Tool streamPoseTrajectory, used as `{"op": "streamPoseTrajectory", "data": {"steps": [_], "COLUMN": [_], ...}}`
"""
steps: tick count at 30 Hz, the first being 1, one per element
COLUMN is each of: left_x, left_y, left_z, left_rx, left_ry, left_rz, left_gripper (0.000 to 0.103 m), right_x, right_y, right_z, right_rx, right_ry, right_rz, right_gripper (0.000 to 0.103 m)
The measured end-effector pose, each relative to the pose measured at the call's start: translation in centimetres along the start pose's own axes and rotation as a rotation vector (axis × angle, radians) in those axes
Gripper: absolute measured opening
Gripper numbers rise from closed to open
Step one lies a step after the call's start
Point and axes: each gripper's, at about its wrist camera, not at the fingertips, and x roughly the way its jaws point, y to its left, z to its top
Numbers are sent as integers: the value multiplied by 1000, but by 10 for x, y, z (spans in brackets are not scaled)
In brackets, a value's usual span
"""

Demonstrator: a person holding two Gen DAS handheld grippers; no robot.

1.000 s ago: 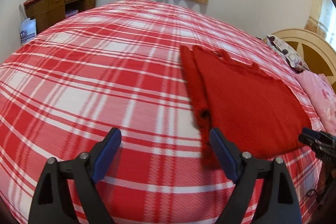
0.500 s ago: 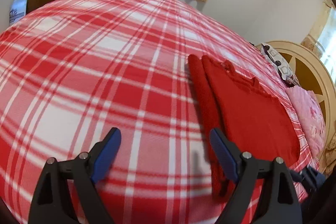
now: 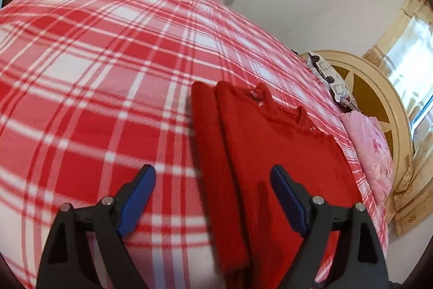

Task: Fold small clothes

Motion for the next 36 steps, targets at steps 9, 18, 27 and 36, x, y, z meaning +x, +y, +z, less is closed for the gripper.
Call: {"op": "streamPoseTrajectory", "data": {"steps": [9,18,27,36], "left_x": [13,16,16,22], "left_y": [1,5,10,15], "left_z": [11,11,12,11], "left_rx": [6,-4,-24,-79], "left_ry": [-36,-34,-36,12], "left_rz": [-28,-75,-147,-167], "left_gripper": [85,40,15,13], "right_x": [7,16,9,0], "right_y": [3,-9,-3,-21], "right_z": [7,17,16,12], "right_rx": [23,61,70,138], "right_ry": [-16,-19,-36,-58], "right_rz": [-7,3,31,67], "right_gripper": [53,52,9,7]}}
